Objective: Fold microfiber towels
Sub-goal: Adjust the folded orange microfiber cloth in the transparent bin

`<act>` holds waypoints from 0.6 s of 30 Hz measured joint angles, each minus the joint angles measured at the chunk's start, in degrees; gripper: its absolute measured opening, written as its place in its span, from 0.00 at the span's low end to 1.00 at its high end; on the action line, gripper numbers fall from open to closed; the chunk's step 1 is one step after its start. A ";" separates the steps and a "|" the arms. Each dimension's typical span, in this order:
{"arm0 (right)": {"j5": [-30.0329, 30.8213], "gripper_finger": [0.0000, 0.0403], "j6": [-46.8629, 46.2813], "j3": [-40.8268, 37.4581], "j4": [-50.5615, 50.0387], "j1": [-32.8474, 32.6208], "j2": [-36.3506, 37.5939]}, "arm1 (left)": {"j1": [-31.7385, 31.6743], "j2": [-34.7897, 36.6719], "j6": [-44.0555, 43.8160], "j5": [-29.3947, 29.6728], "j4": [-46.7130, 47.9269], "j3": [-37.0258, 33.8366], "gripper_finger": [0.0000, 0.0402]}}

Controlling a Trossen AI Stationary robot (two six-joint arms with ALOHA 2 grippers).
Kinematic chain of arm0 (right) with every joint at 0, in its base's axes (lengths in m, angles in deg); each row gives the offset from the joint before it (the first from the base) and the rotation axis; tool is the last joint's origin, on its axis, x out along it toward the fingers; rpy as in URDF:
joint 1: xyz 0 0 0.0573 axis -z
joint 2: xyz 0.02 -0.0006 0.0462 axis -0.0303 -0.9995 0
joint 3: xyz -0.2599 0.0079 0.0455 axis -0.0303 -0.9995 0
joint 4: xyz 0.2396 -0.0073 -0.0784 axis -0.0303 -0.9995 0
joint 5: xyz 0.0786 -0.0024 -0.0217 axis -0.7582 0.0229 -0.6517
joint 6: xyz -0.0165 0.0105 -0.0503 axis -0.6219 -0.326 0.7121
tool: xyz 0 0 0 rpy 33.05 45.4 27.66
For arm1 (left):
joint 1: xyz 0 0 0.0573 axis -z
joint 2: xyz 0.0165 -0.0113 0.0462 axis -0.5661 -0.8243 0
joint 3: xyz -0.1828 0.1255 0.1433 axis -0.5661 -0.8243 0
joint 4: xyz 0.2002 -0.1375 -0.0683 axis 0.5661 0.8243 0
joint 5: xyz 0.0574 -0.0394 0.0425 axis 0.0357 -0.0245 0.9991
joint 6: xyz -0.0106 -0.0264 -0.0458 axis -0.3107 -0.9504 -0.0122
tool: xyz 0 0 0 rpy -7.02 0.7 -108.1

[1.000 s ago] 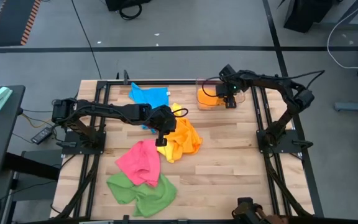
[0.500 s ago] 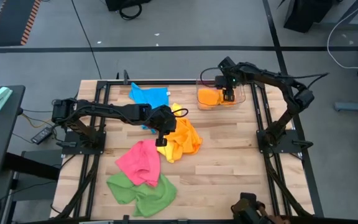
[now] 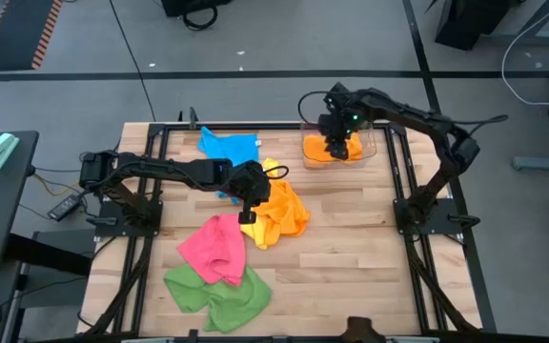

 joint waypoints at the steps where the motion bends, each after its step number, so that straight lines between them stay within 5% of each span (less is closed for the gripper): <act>1: -0.13 0.41 0.44 -0.60 1.41 -0.65 0.00 | 0.02 0.00 0.00 -0.02 0.00 0.00 0.06; 18: 7.35 0.23 -3.55 -21.54 39.15 -0.19 0.00 | 0.13 0.00 -0.03 -0.02 -0.02 0.00 0.05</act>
